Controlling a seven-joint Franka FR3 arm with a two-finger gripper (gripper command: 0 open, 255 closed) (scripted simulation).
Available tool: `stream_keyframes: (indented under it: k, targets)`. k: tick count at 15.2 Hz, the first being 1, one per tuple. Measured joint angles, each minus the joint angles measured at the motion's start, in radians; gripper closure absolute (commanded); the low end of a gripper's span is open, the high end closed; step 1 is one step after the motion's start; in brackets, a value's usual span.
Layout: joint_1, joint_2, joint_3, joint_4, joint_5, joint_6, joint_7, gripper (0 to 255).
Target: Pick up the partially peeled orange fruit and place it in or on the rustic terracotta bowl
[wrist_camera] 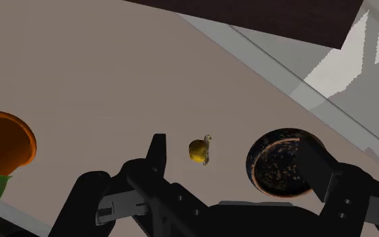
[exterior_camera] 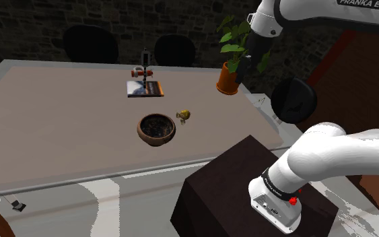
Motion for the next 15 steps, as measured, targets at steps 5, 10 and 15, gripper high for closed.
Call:
stream_keyframes:
  k: [5,10,15]
  targets:
    - [-0.001,0.081,-0.01,-0.032,0.003,0.106,-0.008,0]
    - [0.0,0.244,-0.022,-0.04,0.012,0.268,-0.019,0]
    - [0.0,0.438,-0.039,-0.019,0.023,0.432,-0.042,0]
